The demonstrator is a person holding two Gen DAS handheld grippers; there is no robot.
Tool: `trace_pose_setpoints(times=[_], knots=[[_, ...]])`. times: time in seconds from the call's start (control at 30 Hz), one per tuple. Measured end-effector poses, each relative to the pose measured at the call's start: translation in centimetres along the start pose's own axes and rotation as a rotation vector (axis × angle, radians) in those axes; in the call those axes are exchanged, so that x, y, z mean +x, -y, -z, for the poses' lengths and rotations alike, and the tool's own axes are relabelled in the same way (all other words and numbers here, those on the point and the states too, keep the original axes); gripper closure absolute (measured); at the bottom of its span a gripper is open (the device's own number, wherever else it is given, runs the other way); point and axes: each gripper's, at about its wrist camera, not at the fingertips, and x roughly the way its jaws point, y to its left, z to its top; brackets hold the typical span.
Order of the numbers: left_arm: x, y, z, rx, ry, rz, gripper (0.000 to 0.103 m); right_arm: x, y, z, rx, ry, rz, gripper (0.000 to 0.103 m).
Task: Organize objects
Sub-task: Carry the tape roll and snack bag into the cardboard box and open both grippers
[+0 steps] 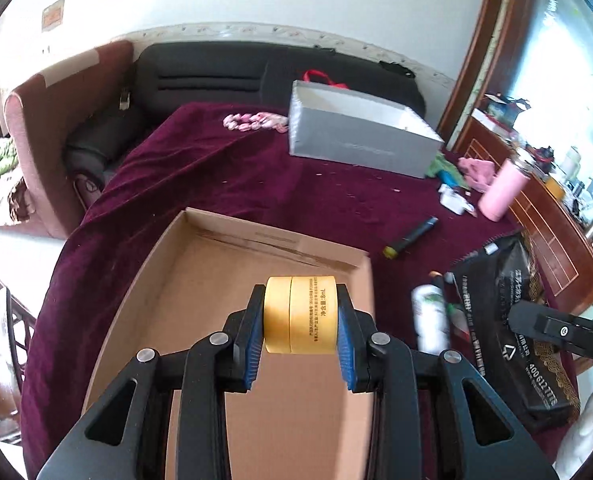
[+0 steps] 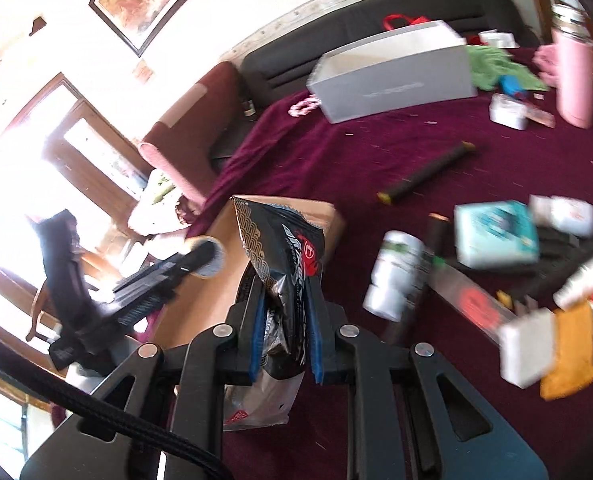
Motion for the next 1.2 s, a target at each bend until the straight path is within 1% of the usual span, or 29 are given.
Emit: trace_pose_setpoints(times=[0.07, 0.13, 0.23, 0.27, 0.33, 0.4, 0.47, 0.53, 0.6, 0.63, 0.73, 0.87, 1.0, 1.07, 1.2], knots=[[1.4, -1.3, -0.4, -0.017, 0.005, 0.0, 0.076, 2.1, -0.9, -1.2, 0.023, -0.023, -0.015, 0.087], [3.1, -2.9, -0.3, -0.081, -0.02, 0.032, 0.076, 5.1, -1.6, -2.4, 0.046, -0.047, -0.002, 0.087], [4.8, -4.9, 1.0, -0.195, -0.036, 0.066, 0.076, 9.4, -1.6, -3.1, 0.077, -0.097, 0.043, 0.087], [5.2, -5.3, 1.5, -0.217, -0.039, 0.069, 0.076, 11.1, -1.2, -3.1, 0.099, -0.124, 0.043, 0.087], [6.0, -5.9, 2.8, -0.264, -0.054, 0.074, 0.076, 13.0, -0.7, -2.9, 0.119, -0.157, 0.053, 0.087], [6.6, -6.4, 4.1, -0.308, -0.071, 0.089, 0.076, 14.4, -0.3, -2.5, 0.116, -0.182, 0.075, 0.087], [6.4, -6.8, 4.6, -0.36, -0.066, 0.114, 0.076, 15.1, 0.2, -2.2, 0.115, -0.198, 0.101, 0.087], [5.9, -6.6, 5.0, -0.375, -0.049, 0.094, 0.076, 15.1, 0.8, -2.1, 0.119, -0.199, 0.114, 0.087], [5.9, -6.5, 5.6, -0.398, -0.059, 0.108, 0.076, 14.9, 1.4, -2.0, 0.122, -0.195, 0.133, 0.087], [5.8, -6.1, 5.8, -0.397, -0.064, 0.109, 0.076, 14.8, 1.7, -2.1, 0.124, -0.193, 0.143, 0.087], [6.0, -4.6, 5.8, -0.365, -0.085, 0.121, 0.076, 14.4, 2.3, -2.1, 0.131, -0.199, 0.129, 0.088], [6.5, -3.2, 4.6, -0.303, -0.096, 0.085, 0.076, 14.4, 1.7, -2.2, 0.093, -0.198, 0.161, 0.088], [7.0, -3.7, 2.4, -0.289, -0.082, 0.036, 0.076, 14.9, 1.3, -2.5, 0.085, -0.2, 0.175, 0.087], [7.6, -4.2, 1.5, -0.295, -0.092, 0.016, 0.076, 15.5, 1.3, -2.9, 0.083, -0.201, 0.178, 0.087], [8.7, -5.2, 0.9, -0.312, -0.118, 0.021, 0.075, 15.8, 0.9, -2.8, 0.09, -0.203, 0.175, 0.085]])
